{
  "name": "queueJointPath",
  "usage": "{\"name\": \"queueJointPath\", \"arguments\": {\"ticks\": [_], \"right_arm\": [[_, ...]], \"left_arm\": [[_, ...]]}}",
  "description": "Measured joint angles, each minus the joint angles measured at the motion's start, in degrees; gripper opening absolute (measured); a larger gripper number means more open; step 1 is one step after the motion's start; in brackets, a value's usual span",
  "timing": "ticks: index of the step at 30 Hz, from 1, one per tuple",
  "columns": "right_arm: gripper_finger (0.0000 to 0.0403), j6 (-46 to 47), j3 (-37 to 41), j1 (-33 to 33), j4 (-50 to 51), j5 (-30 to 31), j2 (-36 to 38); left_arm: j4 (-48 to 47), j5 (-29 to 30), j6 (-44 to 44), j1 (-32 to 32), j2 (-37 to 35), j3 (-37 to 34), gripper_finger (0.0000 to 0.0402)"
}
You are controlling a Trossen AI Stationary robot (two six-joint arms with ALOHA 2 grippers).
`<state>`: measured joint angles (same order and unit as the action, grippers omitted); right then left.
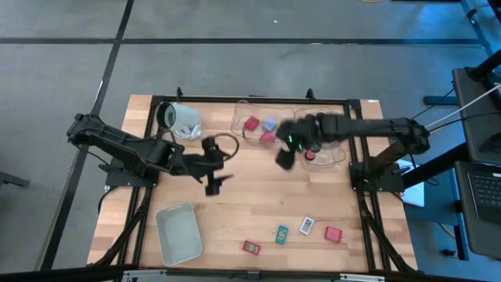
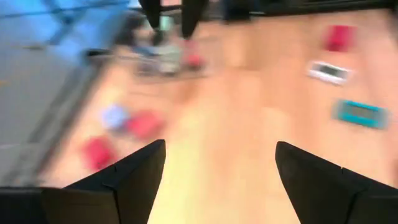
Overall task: Pick & Place Office items
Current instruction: Put the red charger adapter into the left transparent bin
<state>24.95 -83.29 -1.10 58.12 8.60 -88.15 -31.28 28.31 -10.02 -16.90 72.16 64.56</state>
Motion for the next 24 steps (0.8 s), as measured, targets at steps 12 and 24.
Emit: {"name": "queueJointPath", "arguments": {"ticks": [12, 24], "right_arm": [[0.0272, 27.58, 0.74, 29.88, 9.37, 2.23, -1.07], [0.0337, 48.39, 0.98, 43.86, 12.99, -4.81, -9.55]], "left_arm": [[11.79, -3.41, -5.31, -5.22, 0.00, -9.23, 0.0301], [13.60, -1.57, -5.75, -7.82, 0.00, -9.23, 0.0301]]}}
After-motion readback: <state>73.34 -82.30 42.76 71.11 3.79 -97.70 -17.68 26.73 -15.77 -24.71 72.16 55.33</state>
